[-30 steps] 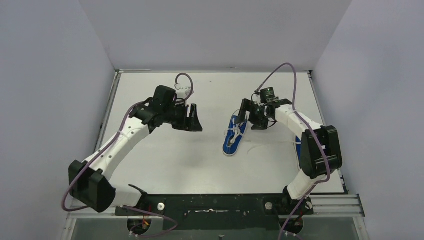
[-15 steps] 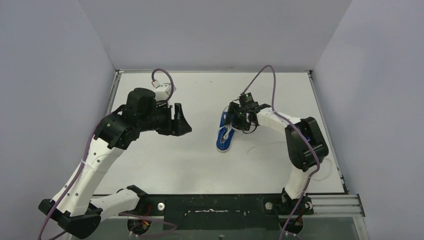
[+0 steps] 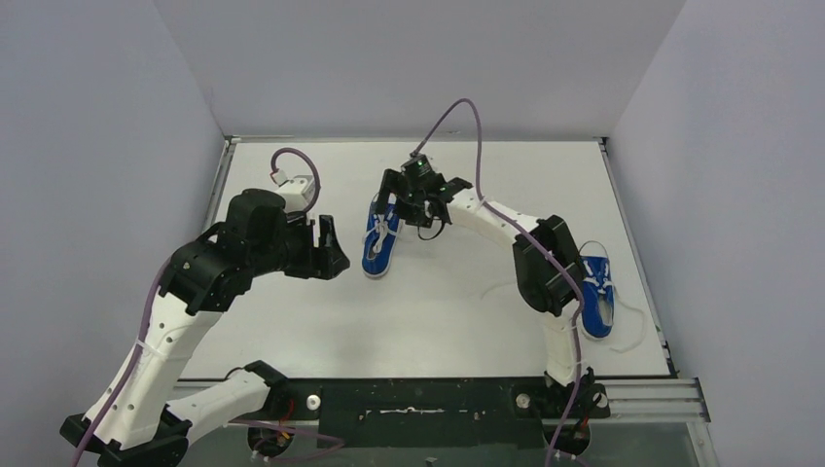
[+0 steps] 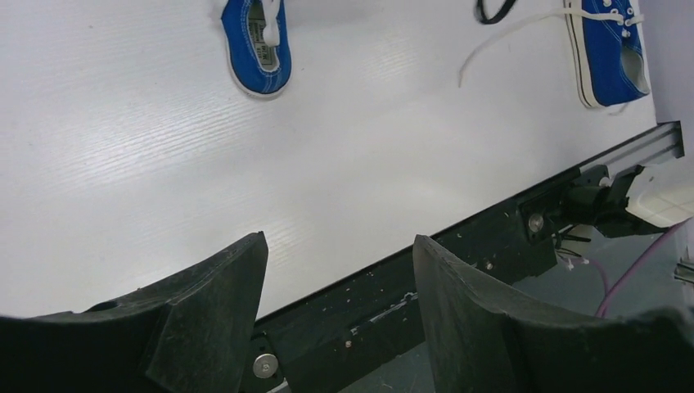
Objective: Tie the shoes
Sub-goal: Move the shoe to the center of the board.
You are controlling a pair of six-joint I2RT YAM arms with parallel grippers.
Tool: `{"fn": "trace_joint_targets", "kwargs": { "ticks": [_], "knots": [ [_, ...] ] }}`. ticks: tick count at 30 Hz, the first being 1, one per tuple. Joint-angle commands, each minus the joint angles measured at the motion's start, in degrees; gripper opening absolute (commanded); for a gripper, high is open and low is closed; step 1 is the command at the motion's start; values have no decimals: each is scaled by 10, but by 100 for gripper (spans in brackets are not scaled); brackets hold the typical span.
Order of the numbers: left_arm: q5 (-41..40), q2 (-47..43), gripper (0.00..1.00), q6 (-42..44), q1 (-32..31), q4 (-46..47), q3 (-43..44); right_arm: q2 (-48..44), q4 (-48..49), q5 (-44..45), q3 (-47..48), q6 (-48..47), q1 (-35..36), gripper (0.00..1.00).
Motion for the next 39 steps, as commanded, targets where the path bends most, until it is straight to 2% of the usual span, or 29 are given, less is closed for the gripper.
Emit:
{"fn": "trace_joint_targets", "kwargs": {
  "ticks": [1, 3, 6, 10, 11, 12, 14, 17, 21, 25, 28, 35, 39],
  "knots": [
    [-57, -10, 65, -15, 5, 9, 11, -89, -240, -13, 74, -117, -68, 100],
    [-81, -6, 66, -23, 6, 3, 17, -145, -340, 23, 50, -187, -100, 100],
    [-82, -2, 68, -30, 11, 7, 22, -258, -407, 78, -51, -256, -196, 100],
    [-36, -7, 68, -33, 20, 49, 10, -377, -420, 96, -181, -309, -404, 100],
    [-14, -8, 68, -31, 23, 62, 4, -395, -412, 84, -204, -321, -478, 100],
    [7, -9, 68, -30, 26, 76, -5, -404, -402, 94, -220, -329, -513, 100],
    [43, -10, 68, -28, 31, 92, -18, -387, -387, 125, -238, -347, -538, 100],
    [100, -12, 68, -11, 33, 104, -33, -372, -344, 79, -266, -334, -610, 100],
    [121, -19, 70, 15, 26, 97, -37, -339, -269, -11, -303, -345, -673, 98],
    [134, -24, 75, 32, 17, 84, -42, -311, -230, -95, -332, -360, -696, 94],
    [151, -29, 75, 28, 16, 92, -58, -331, -199, -147, -384, -343, -670, 91],
    [199, -16, 69, 0, 16, 167, -107, -410, -132, -82, -505, -218, -509, 80],
    [213, 8, 62, -27, 9, 221, -143, -423, -104, -38, -518, -184, -393, 74]
  ]
}}
